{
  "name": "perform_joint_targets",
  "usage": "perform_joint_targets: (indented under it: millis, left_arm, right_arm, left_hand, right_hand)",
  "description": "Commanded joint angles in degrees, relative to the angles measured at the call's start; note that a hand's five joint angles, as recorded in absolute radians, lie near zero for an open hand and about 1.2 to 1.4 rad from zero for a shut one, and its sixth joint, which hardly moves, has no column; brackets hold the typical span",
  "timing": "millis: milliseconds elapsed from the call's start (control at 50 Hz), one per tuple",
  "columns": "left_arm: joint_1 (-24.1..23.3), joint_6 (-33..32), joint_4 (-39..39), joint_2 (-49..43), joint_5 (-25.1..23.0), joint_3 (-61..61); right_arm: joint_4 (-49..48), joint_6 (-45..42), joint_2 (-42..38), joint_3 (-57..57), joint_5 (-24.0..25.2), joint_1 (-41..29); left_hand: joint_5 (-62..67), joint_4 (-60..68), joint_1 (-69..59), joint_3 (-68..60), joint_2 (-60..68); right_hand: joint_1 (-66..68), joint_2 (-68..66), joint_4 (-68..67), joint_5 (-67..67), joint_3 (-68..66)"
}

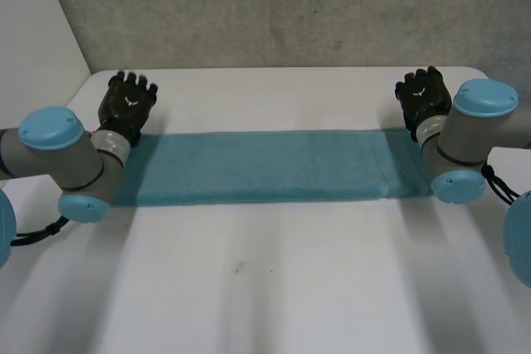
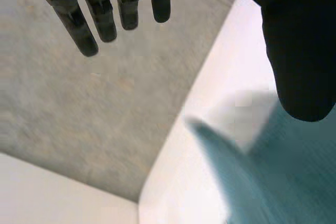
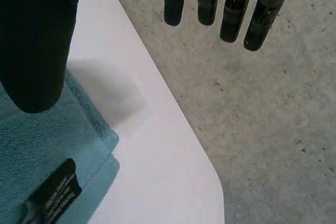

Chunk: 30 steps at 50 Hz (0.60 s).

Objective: Fold the laundry

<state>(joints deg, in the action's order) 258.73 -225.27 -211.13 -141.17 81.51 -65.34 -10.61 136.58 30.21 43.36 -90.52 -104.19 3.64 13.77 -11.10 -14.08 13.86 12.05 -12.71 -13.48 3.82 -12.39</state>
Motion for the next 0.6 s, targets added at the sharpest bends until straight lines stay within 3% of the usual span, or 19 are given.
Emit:
perform_joint_targets:
  millis: [20,80,120,220,240,280,320,480,600]
  left_arm:
    - [-0.5,0.6,-9.2,5.8,-2.0,-5.7]
    - [0.2,1.0,-9.7,9.8,-1.5,-8.5]
    - [0.6,1.7,-9.5,12.3,-1.4,-10.1]
    - [3.7,8.6,-5.7,20.9,-1.3,-17.5]
    - [5.0,14.2,-2.0,24.7,-1.7,-20.4]
    - [5.4,16.7,-0.2,26.1,-1.9,-21.3]
    - [6.3,25.8,7.9,30.2,-2.8,-23.5]
    - [7.1,40.2,24.7,35.0,-5.0,-27.1]
    - [7.1,41.2,24.2,36.1,-4.9,-30.5]
  right_arm:
    - [2.0,1.2,7.2,6.4,-0.9,-0.8]
    - [3.0,5.9,16.8,13.9,-0.5,-0.1]
    - [3.1,6.9,18.3,15.3,-0.4,0.0]
    - [6.7,14.8,29.8,23.7,3.4,0.7]
    - [6.7,14.9,29.8,23.7,3.4,0.7]
    - [8.4,17.1,32.1,25.3,5.2,1.9]
    - [12.6,21.6,35.1,27.5,9.4,5.6]
    - [26.1,24.8,35.0,29.0,17.0,11.0]
    - [21.5,23.6,31.9,34.3,17.9,14.3]
  left_hand:
    - [-3.6,-3.8,1.1,4.1,-3.9]
    - [-3.6,-3.8,1.1,4.1,-3.9]
    - [-3.6,-3.8,1.1,4.1,-3.9]
    - [-3.6,-3.8,1.1,4.1,-3.9]
    - [-3.6,-3.8,1.1,4.1,-3.9]
    - [-3.6,-3.8,1.1,4.1,-3.9]
    - [-3.6,-3.8,1.1,4.1,-3.9]
    - [-3.6,-3.8,1.1,4.1,-3.9]
    - [-3.6,-3.8,1.1,4.1,-3.9]
  right_hand:
    - [-2.0,2.7,3.5,-3.8,2.4]
    - [-2.0,2.7,3.5,-3.8,2.4]
    - [-2.0,2.7,3.5,-3.8,2.4]
    - [-2.0,2.7,3.5,-3.8,2.4]
    - [-2.0,2.7,3.5,-3.8,2.4]
    - [-2.0,2.7,3.5,-3.8,2.4]
    - [-2.0,2.7,3.5,-3.8,2.4]
    - [-2.0,2.7,3.5,-3.8,2.4]
    - [10.5,-9.8,-9.0,8.7,-10.1]
